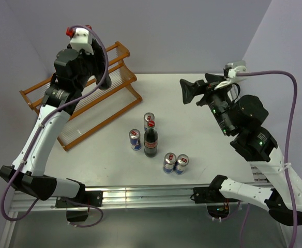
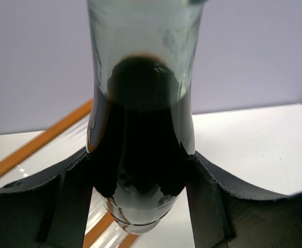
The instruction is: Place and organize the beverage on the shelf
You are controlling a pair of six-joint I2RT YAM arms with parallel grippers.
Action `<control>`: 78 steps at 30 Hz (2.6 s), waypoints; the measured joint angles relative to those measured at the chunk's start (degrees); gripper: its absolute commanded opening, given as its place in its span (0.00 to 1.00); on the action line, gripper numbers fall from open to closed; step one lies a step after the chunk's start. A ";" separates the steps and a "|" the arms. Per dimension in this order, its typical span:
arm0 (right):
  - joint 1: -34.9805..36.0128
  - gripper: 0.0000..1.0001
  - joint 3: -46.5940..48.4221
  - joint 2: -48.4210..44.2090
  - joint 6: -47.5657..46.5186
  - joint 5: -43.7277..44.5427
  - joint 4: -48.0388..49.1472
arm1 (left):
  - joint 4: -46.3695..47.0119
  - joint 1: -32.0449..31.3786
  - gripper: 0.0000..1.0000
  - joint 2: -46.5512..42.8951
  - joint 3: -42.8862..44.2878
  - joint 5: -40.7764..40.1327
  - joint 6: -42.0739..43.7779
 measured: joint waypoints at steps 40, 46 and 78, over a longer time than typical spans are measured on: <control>-0.13 1.00 -6.84 -6.36 2.78 1.75 -8.04 | -7.98 10.56 0.00 28.59 36.37 1.09 1.51; -0.13 1.00 -6.84 -6.32 2.60 1.09 -8.72 | -4.07 10.34 0.00 31.45 37.48 2.29 0.44; -0.15 1.00 -9.42 -7.19 2.64 0.22 -9.81 | 8.68 5.07 0.64 42.49 44.30 2.99 1.20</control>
